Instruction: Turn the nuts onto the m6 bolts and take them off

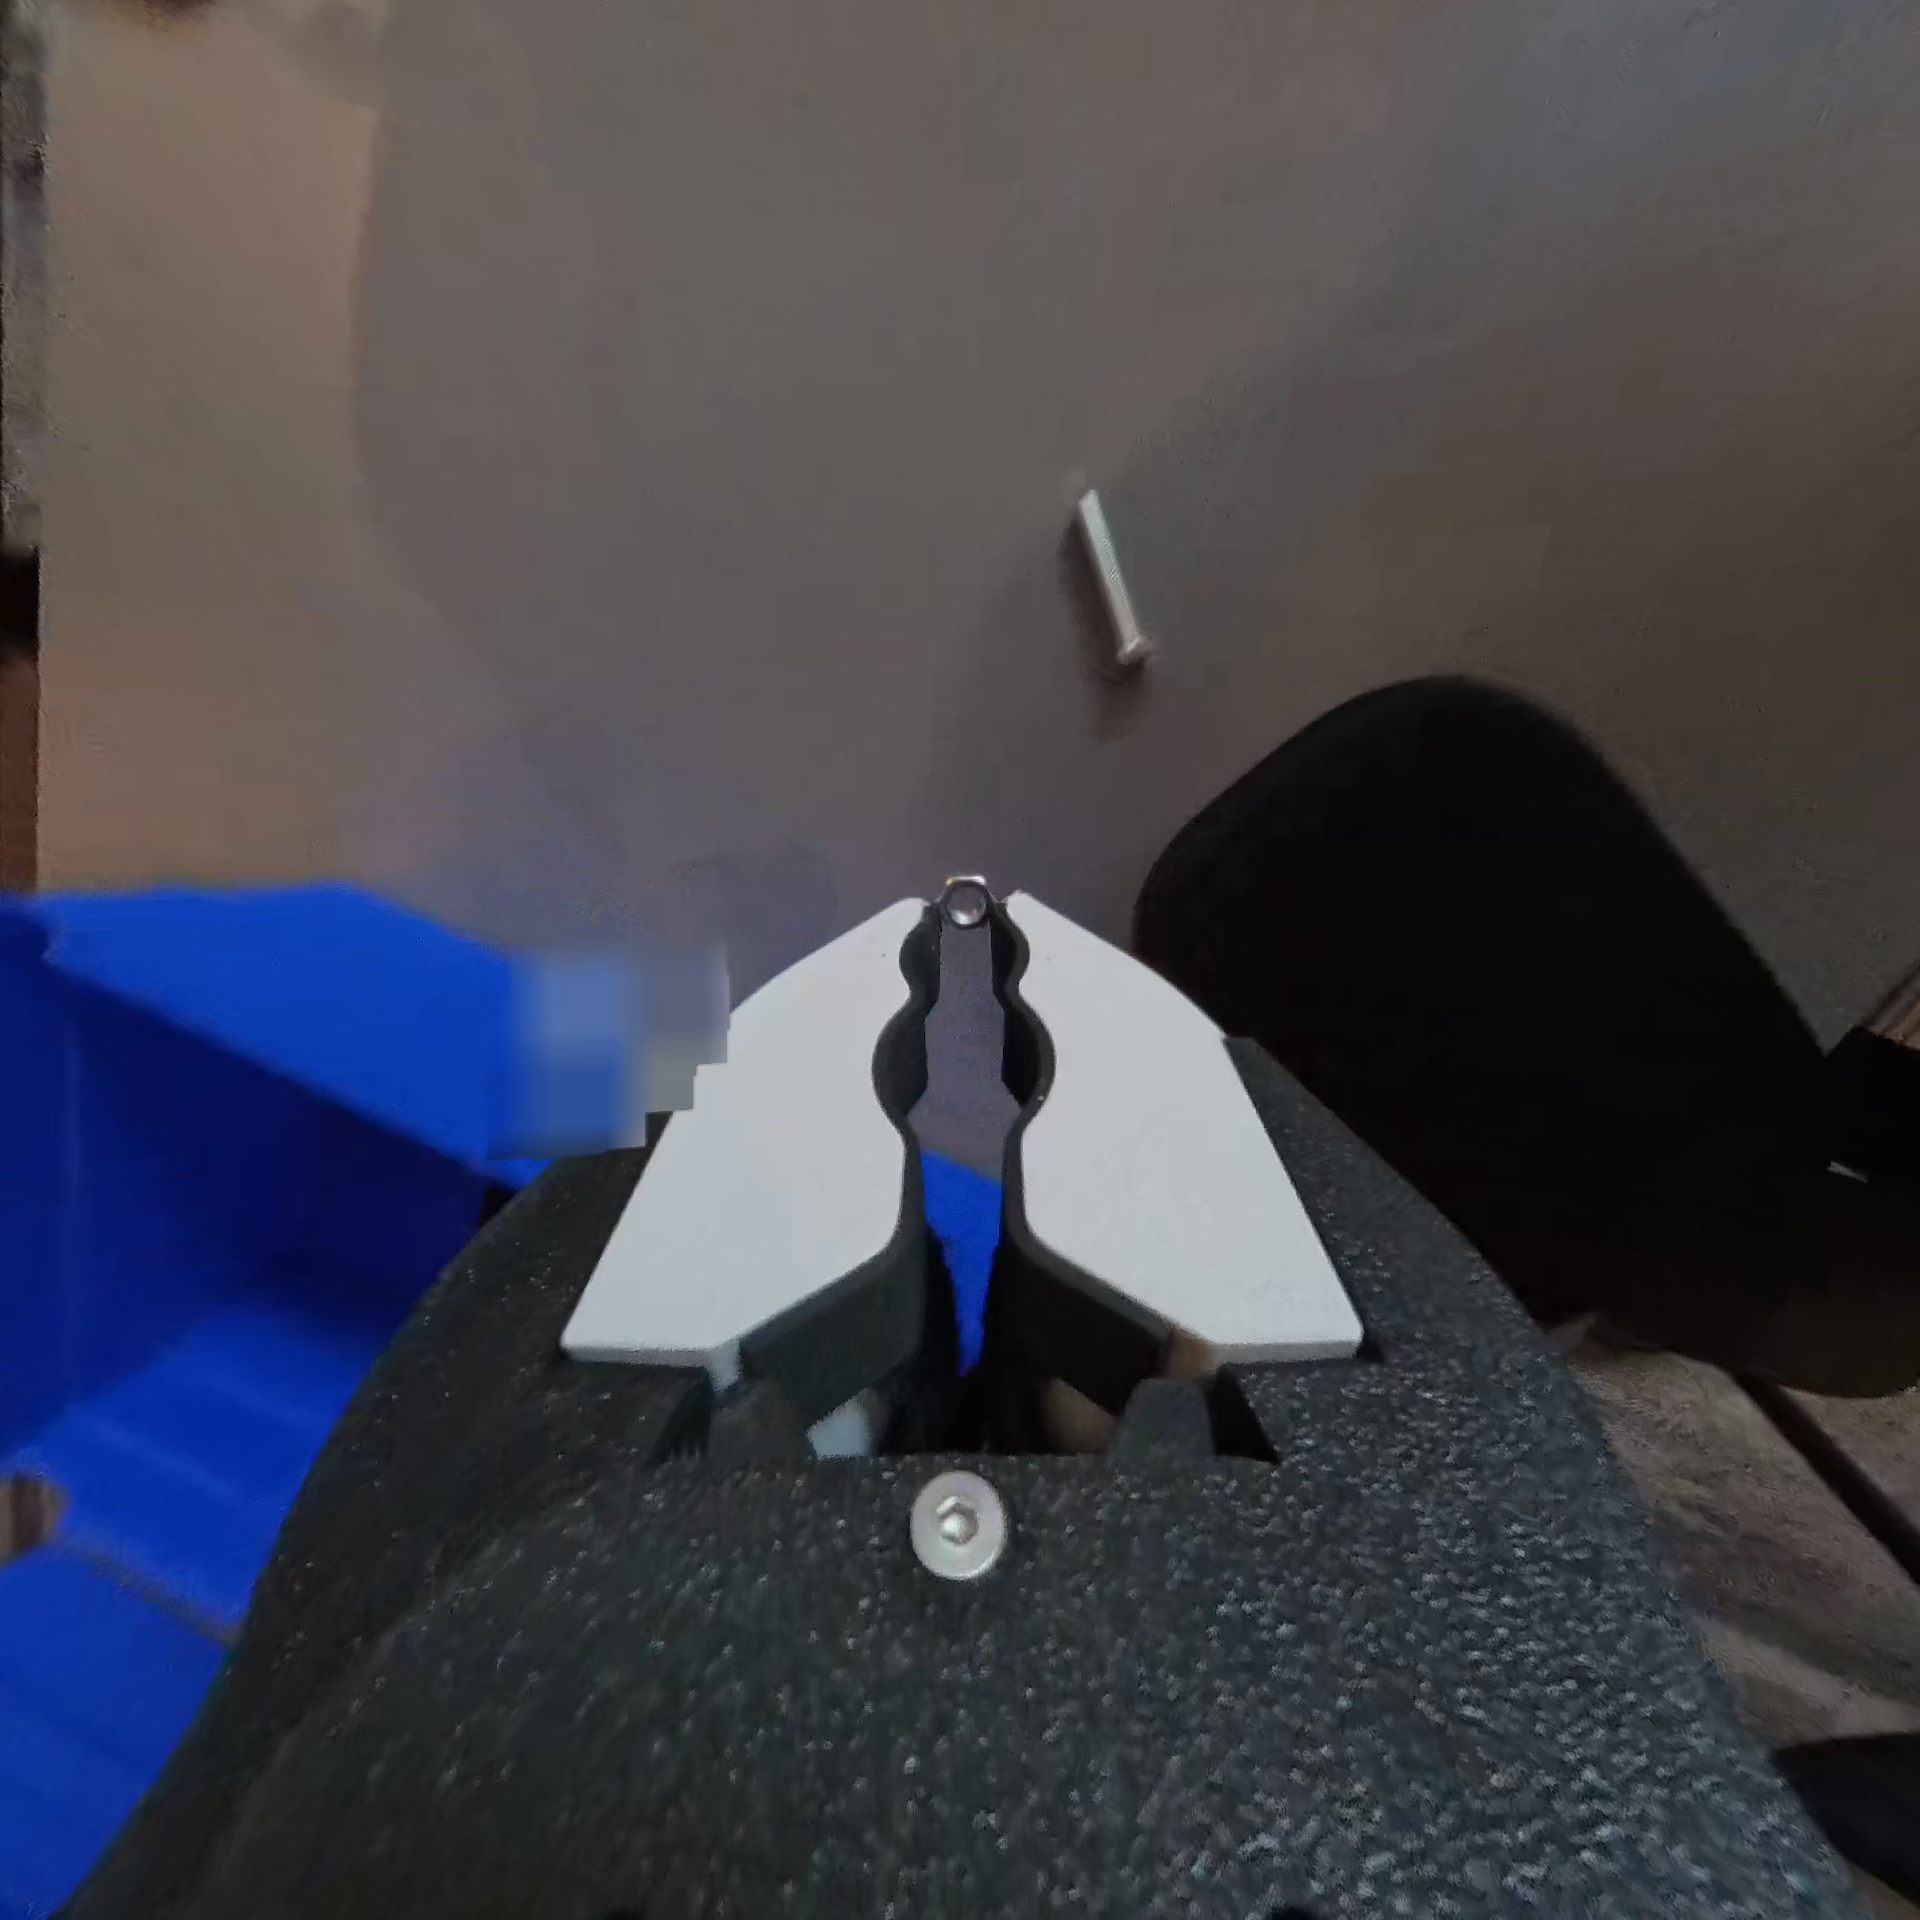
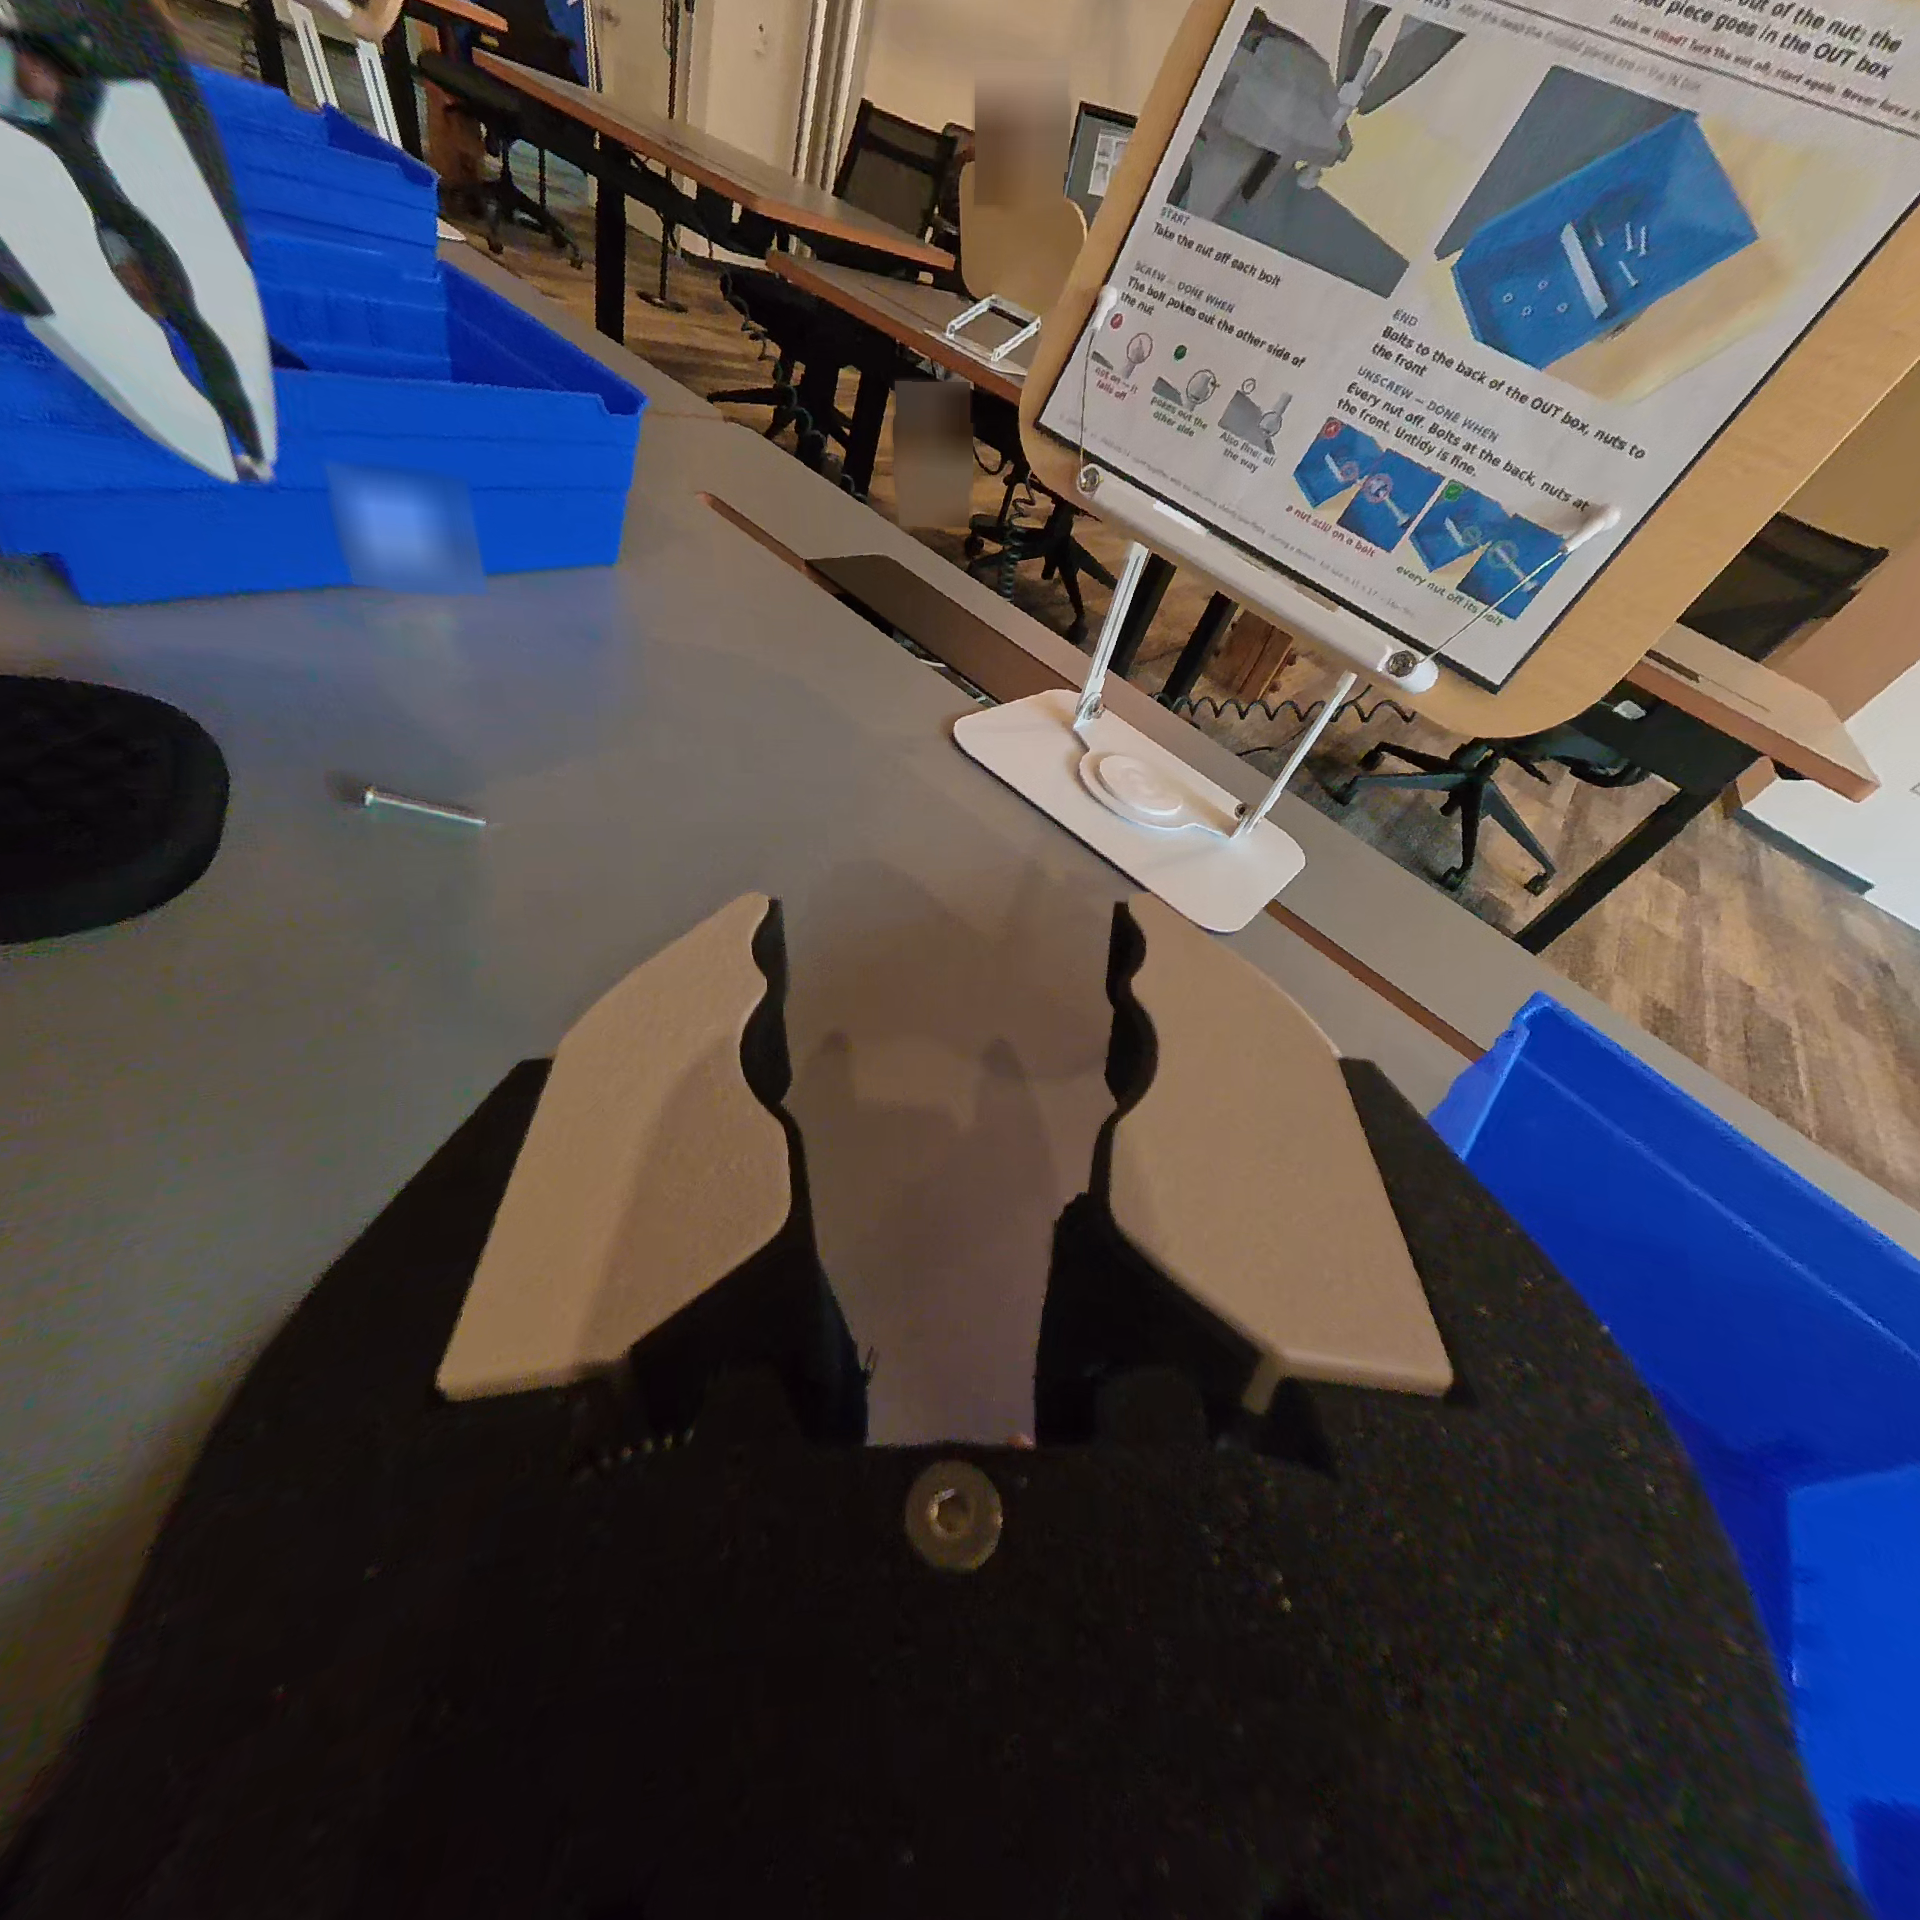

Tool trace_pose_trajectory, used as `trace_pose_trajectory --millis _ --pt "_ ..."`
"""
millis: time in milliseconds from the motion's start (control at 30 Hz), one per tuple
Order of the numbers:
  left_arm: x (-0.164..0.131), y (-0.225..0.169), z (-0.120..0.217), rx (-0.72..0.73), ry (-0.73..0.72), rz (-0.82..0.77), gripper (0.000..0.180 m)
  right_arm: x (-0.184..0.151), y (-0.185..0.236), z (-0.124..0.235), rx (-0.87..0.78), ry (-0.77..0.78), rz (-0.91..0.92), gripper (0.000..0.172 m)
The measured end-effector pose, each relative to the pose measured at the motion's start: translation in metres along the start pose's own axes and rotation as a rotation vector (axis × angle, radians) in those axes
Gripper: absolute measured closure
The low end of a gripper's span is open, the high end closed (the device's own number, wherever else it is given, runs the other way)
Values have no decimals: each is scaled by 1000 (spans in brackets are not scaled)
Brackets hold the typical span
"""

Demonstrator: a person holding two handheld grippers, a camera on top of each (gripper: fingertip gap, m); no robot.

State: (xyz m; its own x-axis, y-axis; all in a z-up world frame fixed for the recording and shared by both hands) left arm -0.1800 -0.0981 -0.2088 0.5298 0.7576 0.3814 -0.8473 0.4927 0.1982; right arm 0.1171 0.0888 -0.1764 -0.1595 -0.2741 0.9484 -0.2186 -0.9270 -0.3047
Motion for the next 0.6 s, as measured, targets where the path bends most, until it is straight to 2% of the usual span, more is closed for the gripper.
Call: trace_pose_trajectory --millis 133,300,600 --pt "39 -30 -33 -66 -11 -119 172 -2 -1 4 -1 1 -4 113" --pt "72 -62 -74 -149 -11 -214 171 -7 -1 5 6 13 -8 113" --pt "93 -88 -126 -244 42 -259 171 -13 -2 7 4 29 -9 113"
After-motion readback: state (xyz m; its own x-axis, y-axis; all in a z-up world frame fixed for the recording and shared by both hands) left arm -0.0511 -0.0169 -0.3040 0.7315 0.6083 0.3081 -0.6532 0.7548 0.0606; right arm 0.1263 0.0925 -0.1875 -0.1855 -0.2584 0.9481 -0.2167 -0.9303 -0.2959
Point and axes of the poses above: each gripper's, where its closed fingertips meet, z back along the fingers, x out of its top, y = z × x across the jaws, the point moved 4 cm from there along z, back along the fingers, and after that the axes turned 6 degrees about -y, right-handed, at the moved point
